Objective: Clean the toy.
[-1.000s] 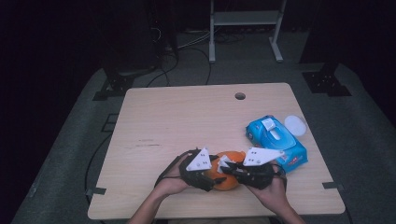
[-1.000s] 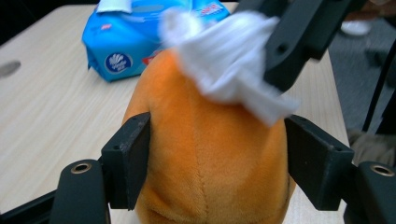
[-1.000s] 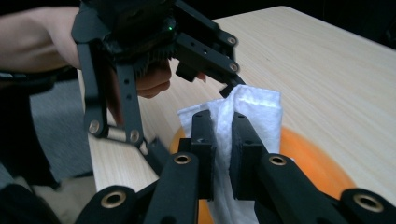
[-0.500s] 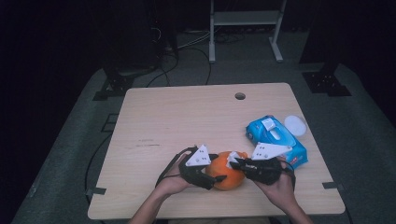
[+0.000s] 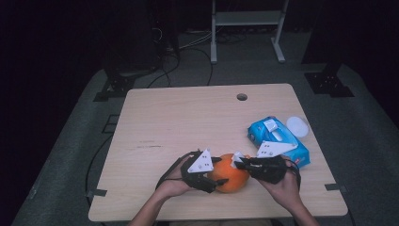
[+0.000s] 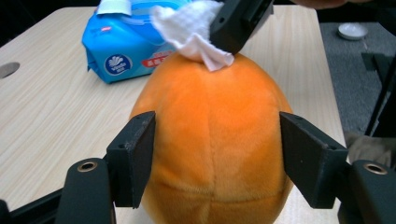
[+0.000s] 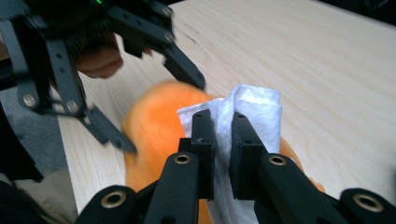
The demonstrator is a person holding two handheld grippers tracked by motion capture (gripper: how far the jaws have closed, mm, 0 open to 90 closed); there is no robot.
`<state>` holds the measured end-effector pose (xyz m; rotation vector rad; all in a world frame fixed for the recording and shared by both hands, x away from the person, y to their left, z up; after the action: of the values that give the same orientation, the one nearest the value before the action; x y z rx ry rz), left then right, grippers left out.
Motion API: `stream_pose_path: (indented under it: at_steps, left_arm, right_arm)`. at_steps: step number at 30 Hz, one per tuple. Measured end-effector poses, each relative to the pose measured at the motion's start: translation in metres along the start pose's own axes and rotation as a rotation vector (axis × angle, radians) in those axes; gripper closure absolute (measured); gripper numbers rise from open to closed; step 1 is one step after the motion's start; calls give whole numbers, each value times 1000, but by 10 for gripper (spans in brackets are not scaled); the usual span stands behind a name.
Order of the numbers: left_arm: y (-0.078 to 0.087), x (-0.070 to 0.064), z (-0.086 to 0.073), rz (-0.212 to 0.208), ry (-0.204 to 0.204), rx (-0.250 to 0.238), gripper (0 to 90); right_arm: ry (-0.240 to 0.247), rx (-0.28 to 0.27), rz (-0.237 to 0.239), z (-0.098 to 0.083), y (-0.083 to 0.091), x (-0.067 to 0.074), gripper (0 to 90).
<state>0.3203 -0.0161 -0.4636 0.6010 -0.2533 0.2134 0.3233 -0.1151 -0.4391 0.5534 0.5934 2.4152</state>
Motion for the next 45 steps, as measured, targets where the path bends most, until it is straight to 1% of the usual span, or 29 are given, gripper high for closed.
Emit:
stream_pose_path:
  at_steps: [2, 5, 7, 9, 10, 12, 14, 15, 17, 18, 20, 21, 23, 26, 27, 28, 29, 30, 31, 32, 33, 34, 35, 36, 38, 40, 42, 44, 45]
  left_arm:
    - [1, 4, -2, 1, 19, 0, 307]
    - [4, 10, -6, 16, 37, 11, 283]
    - [7, 15, -10, 38, 64, 24, 248]
    - [7, 13, -9, 20, 74, 17, 199]
    - [6, 11, -7, 14, 66, 8, 186]
    - [2, 7, -5, 13, 52, 18, 173]
    - [-1, 4, -3, 16, 32, 18, 217]
    - [-2, 2, -2, 14, 24, 11, 230]
    - [-3, -1, 2, 14, 1, 1, 235]
    - [-4, -2, 3, 16, -9, 3, 235]
    - [-4, -3, 2, 20, -24, 10, 236]
    - [-3, -2, 1, 19, -23, 7, 248]
    - [-3, 0, 0, 23, -5, -4, 266]
    - [-4, -1, 3, 28, -2, -17, 260]
    - [-5, -2, 4, 28, -9, -15, 244]
    - [-7, -4, 5, 24, -28, -11, 237]
    - [-8, -6, 6, 19, -34, -15, 228]
    - [-9, -9, 8, 9, -40, -23, 226]
    - [-10, -11, 9, -1, -45, -30, 227]
    - [-11, -13, 9, -5, -55, -25, 227]
    - [-11, -13, 8, -1, -71, -12, 236]
    - [-10, -12, 7, -1, -60, -12, 250]
    - [-8, -10, 6, -1, -41, -13, 267]
    - [-8, -8, 4, -2, -37, -10, 276]
    - [-6, -6, 1, -3, -21, -4, 280]
    - [-4, -3, -4, 0, 6, 1, 281]
    - [-1, 1, -10, -2, 42, -1, 281]
    - [0, 3, -12, -5, 60, -8, 281]
    - [0, 3, -12, -9, 55, -11, 279]
  right_arm:
    - [-27, 7, 9, -4, 0, -5, 813]
    - [-20, 8, 1, -3, -2, -3, 813]
    - [-22, 7, -3, -2, -5, -1, 813]
    - [-27, 7, -4, -3, -6, -1, 813]
    - [-28, 8, -5, -3, -7, -1, 813]
    - [-36, 12, -9, -3, -7, 0, 813]
    - [-33, 4, -18, -2, -6, 2, 814]
    - [-14, -8, -17, 0, -6, 8, 813]
    - [20, -25, 25, 4, -7, 22, 813]
    - [33, -23, 33, 5, -9, 29, 812]
    - [72, -8, 26, 5, -12, 36, 813]
    - [79, -5, 22, 5, -13, 37, 813]
    - [71, -2, 25, 5, -12, 32, 813]
    - [39, -6, -1, 6, -6, 19, 814]
    - [15, -11, 8, 5, -5, 18, 813]
    - [17, -14, 9, 5, -6, 19, 813]
    - [29, -16, 11, 5, -7, 22, 812]
    - [36, -16, 22, 5, -8, 26, 811]
    - [46, -18, 53, 5, -10, 33, 811]
    - [57, -12, 76, 4, -12, 38, 811]
    - [72, 3, 70, 4, -14, 40, 812]
    - [81, 9, 56, 3, -14, 39, 812]
    - [74, 7, 55, 4, -13, 38, 812]
    - [64, 5, 49, 5, -11, 33, 813]
    - [56, 9, 10, 5, -8, 23, 812]
    - [36, 17, 8, 3, -5, 17, 812]
    - [32, 23, 1, 0, -2, 12, 812]
    - [34, 35, -7, -3, 0, 8, 812]
    - [29, 35, -4, -4, 0, 7, 812]
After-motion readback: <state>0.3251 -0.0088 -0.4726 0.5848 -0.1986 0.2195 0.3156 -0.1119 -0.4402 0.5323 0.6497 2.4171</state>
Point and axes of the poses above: each handheld gripper's, and its own axes: y roughly backward along the jaws, z roughly out of its top, x roughly to its left, the point moved 10 cm from there along -y, roughly forward along the jaws, and after that the axes turned 12 degrees about -y, right-handed, at the moved point
